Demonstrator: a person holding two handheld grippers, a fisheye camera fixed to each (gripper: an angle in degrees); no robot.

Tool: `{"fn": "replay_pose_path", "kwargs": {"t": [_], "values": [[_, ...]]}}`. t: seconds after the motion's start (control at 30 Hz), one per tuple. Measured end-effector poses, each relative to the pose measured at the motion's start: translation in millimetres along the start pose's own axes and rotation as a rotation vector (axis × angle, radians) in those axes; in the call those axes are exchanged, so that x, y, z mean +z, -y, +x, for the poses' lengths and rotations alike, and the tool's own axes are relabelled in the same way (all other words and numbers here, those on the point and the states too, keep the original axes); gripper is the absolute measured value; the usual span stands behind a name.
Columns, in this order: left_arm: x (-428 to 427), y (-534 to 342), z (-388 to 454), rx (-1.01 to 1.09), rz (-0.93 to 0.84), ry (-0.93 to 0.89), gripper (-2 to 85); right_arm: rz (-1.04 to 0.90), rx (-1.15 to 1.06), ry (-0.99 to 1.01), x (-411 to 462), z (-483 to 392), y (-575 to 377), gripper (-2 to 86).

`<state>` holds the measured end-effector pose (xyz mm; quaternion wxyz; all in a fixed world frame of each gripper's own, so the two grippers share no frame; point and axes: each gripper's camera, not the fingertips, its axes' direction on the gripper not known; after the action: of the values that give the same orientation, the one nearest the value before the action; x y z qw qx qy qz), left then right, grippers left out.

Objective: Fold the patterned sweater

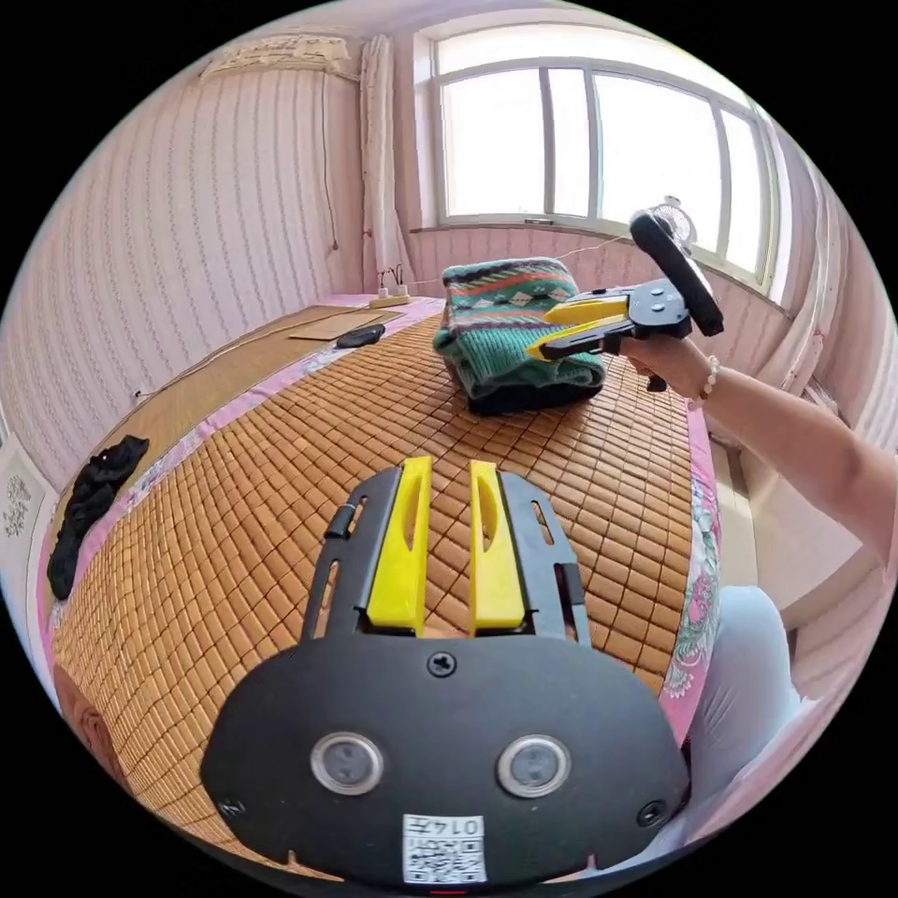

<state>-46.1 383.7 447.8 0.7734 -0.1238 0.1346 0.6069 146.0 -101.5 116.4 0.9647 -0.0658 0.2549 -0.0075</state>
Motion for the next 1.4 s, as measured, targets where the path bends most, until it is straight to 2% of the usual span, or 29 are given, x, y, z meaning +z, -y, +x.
{"fn": "replay_pose_path", "kwargs": {"t": [0.07, 0.13, 0.33, 0.53, 0.73, 0.93, 1.07, 1.2, 1.33, 1.4], "values": [[28.1, 25.6, 10.9, 0.037, 0.017, 0.004, 7.5, -0.070, -0.012, -0.032, 26.2, 22.5, -7.2, 13.3], [62.7, 50.4, 17.1, 0.040, -0.013, -0.002, 8.4, -0.098, -0.011, 0.060, 40.8, 46.4, -19.5, 11.2], [152.0, 107.4, 28.7, -0.043, -0.050, 0.018, 11.0, 0.119, 0.212, 0.355, 34.9, 138.8, -87.8, 7.1], [163.4, 144.1, 40.5, -0.031, -0.214, -0.010, 0.3, 0.191, 0.240, 0.418, 17.5, 168.7, -138.6, 6.4], [35.5, 140.4, 24.5, -0.130, -0.003, -0.010, -0.9, 0.340, 0.211, 0.307, -87.6, 180.2, -154.5, 3.6], [-162.5, 127.6, -20.5, -0.313, 0.259, 0.035, -1.0, 0.536, 0.159, 0.492, -198.5, 183.1, -129.4, 2.6], [-313.0, 97.2, -29.2, -0.271, 0.376, 0.132, -1.0, 0.611, 0.173, 0.672, -245.3, 165.9, -111.5, 2.3], [-438.0, 27.3, -47.2, -0.303, 0.443, 0.254, -1.0, 0.603, 0.225, 0.870, -247.8, 146.3, -99.4, 2.1], [-510.2, -41.7, -85.5, -0.422, 0.423, 0.360, -1.0, 0.540, 0.335, 1.023, -216.6, 112.3, -79.9, 2.1], [-545.5, -79.9, -103.2, -0.468, 0.404, 0.501, -1.0, 0.511, 0.373, 1.033, -204.6, 97.4, -66.6, 2.1]]}}
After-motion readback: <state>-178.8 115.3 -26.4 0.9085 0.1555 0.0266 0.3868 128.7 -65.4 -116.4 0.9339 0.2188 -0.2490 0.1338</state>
